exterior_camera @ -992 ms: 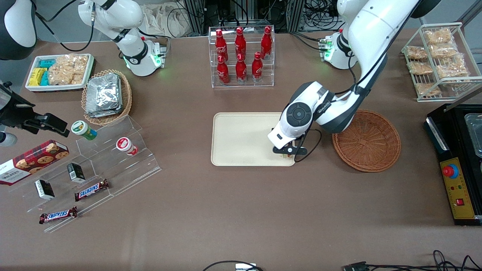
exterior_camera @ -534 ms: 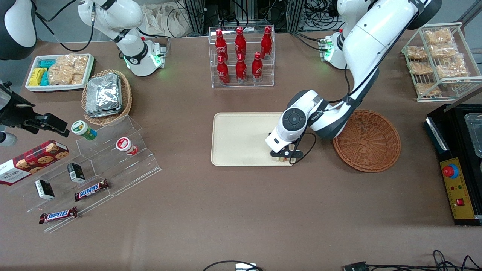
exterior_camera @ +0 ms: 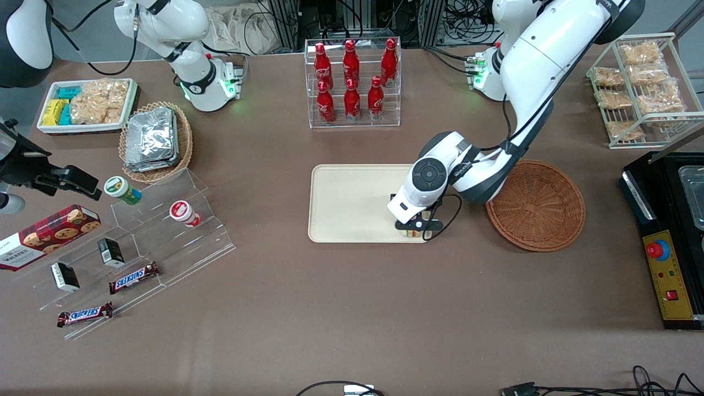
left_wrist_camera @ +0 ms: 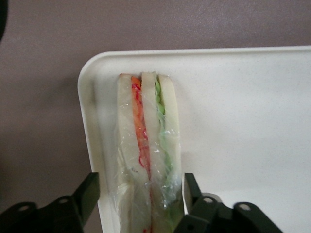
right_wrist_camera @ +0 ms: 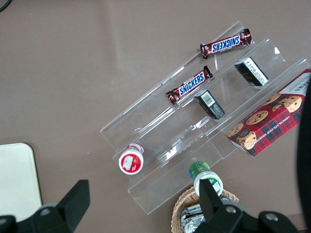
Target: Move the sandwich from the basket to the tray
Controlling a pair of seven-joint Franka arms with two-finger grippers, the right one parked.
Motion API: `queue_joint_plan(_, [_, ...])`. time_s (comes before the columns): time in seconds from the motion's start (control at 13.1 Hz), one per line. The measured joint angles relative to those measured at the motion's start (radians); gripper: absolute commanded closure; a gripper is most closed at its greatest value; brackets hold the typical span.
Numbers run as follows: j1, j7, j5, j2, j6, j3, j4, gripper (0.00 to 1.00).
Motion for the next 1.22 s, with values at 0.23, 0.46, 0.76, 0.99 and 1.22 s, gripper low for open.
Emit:
queue_joint_plan(0.23, [0.004,-0.007,0.000,-0.023,-0.018,-0.001,0.009,0.00])
queue_joint_plan(0.46, [0.005,-0.010,-0.038,-0.077,-0.069,-0.005,0.020,0.00])
queue_joint_plan(0.76, [0.015,0.007,-0.132,-0.272,-0.266,0.017,0.062,0.00])
queue_joint_plan(0.99, [0.018,0.169,-0.176,-0.461,-0.399,0.149,0.070,0.00])
queue_joint_plan(1.22, [0.019,0.351,-0.243,-0.572,-0.449,0.356,0.062,0.00])
